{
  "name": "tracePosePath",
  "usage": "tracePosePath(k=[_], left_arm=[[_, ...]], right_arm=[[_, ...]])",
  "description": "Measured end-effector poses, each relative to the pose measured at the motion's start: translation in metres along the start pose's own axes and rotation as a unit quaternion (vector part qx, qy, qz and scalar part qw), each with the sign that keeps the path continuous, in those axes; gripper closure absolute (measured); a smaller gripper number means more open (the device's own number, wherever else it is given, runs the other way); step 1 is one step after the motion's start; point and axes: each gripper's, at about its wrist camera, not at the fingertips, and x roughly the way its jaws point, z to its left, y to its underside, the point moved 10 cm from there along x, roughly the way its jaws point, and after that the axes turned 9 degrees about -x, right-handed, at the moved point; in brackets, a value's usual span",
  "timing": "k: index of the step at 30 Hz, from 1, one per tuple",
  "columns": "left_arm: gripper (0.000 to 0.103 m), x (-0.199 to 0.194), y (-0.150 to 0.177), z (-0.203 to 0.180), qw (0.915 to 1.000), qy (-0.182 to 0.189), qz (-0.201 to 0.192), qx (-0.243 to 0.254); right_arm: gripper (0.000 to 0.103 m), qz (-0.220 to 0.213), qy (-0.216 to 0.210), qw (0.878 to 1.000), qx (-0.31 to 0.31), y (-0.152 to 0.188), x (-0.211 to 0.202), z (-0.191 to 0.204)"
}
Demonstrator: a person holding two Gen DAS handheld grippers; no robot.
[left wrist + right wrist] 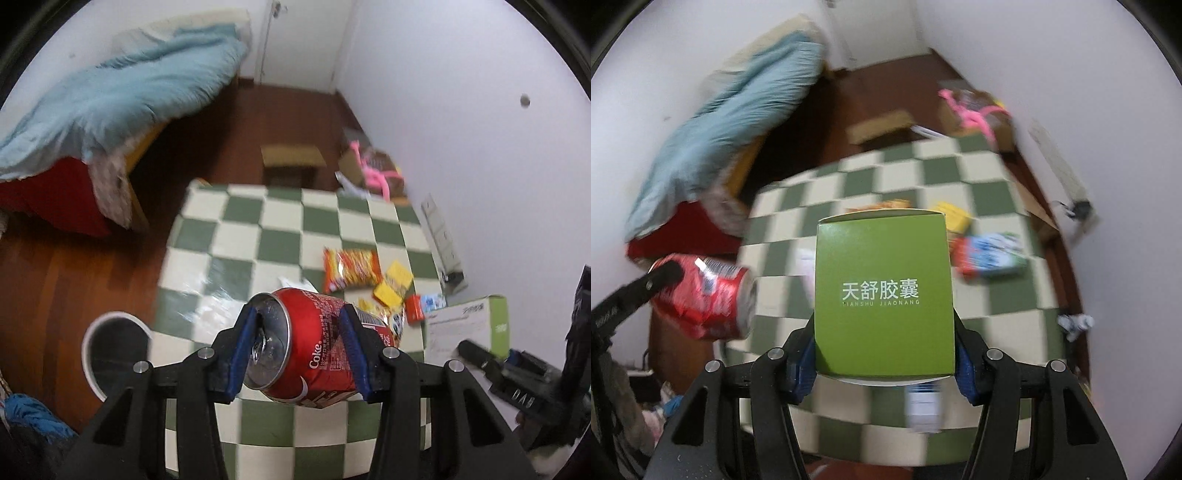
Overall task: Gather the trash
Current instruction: 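Carry the can and green box over the white trash bin with both tools, then open the left tool over the bin while the right tool drops the green box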
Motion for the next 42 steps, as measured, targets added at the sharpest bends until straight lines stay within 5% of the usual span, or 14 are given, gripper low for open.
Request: tracePosePath(k=[9, 18, 22, 29, 32, 37, 39, 42], left_arm=[[0.061, -0.062, -0.03, 0.139, 0.9961, -0.045, -0.052, -0.055], [0.061, -0.029, 0.0, 0.331, 0.9781, -0.118, -0.015, -0.171], [0.061, 0.011, 0.027, 0.391, 0.9682, -0.136, 0.03, -0.208], [0.056, 0.066, 0.069, 0.442, 0.9544, -0.143, 0.101, -0.242], [0.017, 0.069, 0.079, 0.455, 0.9512, -0.146, 0.103, -0.251], [0.013, 0.057, 0.085, 0.475, 0.9445, -0.17, 0.09, -0.267], [0.005, 0.043, 0.084, 0.479, 0.9439, -0.184, 0.067, -0.266], [0.004, 0.026, 0.085, 0.484, 0.9415, -0.213, 0.049, -0.257]], right_arm=[[0.042, 0.018, -0.113, 0.991, -0.074, -0.005, 0.037, 0.194], [0.042, 0.112, -0.151, 0.974, -0.129, 0.027, 0.162, 0.35], [0.042, 0.158, -0.145, 0.967, -0.14, 0.045, 0.22, 0.385], [0.039, 0.223, -0.125, 0.954, -0.155, 0.08, 0.303, 0.421], [0.033, 0.237, -0.117, 0.95, -0.165, 0.09, 0.321, 0.431], [0.004, 0.231, -0.108, 0.95, -0.18, 0.09, 0.32, 0.437], [0.003, 0.222, -0.096, 0.95, -0.197, 0.09, 0.312, 0.435], [0.003, 0.204, -0.053, 0.951, -0.228, 0.088, 0.295, 0.428]])
